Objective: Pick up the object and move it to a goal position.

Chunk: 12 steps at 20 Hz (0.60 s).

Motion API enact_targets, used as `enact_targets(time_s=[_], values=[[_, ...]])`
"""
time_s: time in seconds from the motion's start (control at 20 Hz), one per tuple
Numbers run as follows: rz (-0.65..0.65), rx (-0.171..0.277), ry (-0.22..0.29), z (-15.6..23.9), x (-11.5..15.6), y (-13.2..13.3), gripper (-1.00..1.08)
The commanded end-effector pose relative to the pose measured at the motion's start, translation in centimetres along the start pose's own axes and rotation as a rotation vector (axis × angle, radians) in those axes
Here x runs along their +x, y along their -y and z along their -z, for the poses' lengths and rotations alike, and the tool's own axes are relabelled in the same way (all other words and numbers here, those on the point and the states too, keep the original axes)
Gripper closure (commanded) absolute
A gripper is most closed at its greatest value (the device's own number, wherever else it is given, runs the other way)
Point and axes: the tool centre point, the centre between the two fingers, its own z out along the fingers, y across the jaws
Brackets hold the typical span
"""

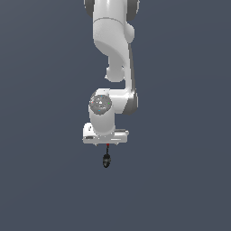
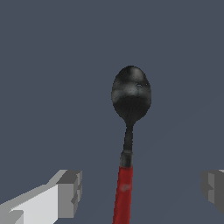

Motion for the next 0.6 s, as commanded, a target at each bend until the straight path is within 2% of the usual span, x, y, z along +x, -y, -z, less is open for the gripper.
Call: enact_targets(time_s=[0.0, 0.55], values=[[0.0, 0.0, 0.0, 0.0, 0.0, 0.0, -0.92], [0.001, 0.0, -0.001, -4.3, 0.0, 0.0, -0.92]])
